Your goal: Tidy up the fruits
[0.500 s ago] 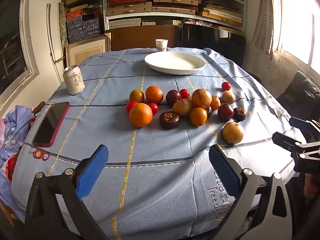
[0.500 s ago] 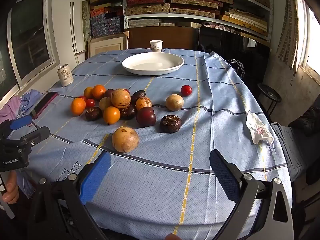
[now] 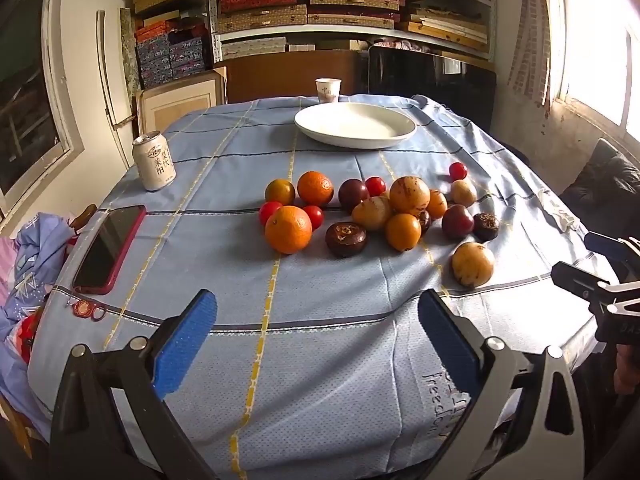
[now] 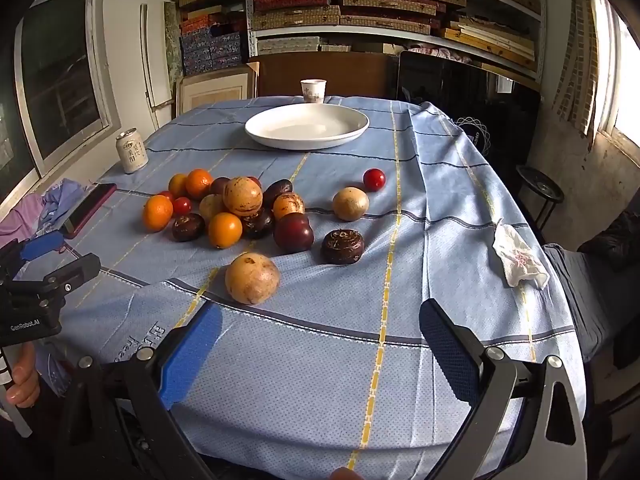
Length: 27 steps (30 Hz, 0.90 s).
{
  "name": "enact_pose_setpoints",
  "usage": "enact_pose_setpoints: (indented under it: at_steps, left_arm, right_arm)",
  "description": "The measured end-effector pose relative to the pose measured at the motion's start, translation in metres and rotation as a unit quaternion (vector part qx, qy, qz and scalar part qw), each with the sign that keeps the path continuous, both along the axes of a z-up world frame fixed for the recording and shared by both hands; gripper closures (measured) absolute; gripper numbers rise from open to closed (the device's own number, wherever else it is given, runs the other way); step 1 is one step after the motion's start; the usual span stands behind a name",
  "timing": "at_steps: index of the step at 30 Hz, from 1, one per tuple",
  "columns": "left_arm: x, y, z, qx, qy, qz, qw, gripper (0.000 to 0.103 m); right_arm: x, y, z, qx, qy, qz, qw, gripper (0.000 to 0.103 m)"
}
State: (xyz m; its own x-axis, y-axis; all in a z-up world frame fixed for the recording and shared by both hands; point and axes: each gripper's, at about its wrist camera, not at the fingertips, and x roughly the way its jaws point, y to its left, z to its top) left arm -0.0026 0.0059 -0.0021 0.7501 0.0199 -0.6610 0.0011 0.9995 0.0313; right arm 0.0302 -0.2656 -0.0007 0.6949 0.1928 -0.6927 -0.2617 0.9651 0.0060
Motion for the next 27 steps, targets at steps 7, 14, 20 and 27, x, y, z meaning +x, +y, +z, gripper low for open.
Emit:
enact_pose_setpoints:
  at_steps: [7, 14, 20, 27]
  left_arm:
    - [0.0011, -0.0007, -0.0039, 0.003, 0.005, 0.007, 1.0, 0.004]
    - [0.003, -0.004, -0.0036, 0.006, 0.009, 0.01, 0.9999, 0.004]
    - [0.005, -0.0029, -0.0066, 0.002, 0.015, 0.013, 0.9998, 0.004]
    - [0.0058, -0.0007, -0.0084, -0.002, 0.019, 0.014, 0.9997, 0.004]
  right_arm:
    - [-0.0025, 0.0021, -0.0018, -0.002, 0.002, 0.001, 1.0, 0.004]
    - [0.0001, 0.0046, -0.0041, -0.006, 0.005, 0.001, 1.0, 0.004]
    - [-0.0003, 0.0065, -0.005, -0.009, 0.007, 0.005, 1.0, 0.004]
    - [-0.0003, 0.0081, -0.0056, -0.01, 0.008, 0.006, 1.0, 0.004]
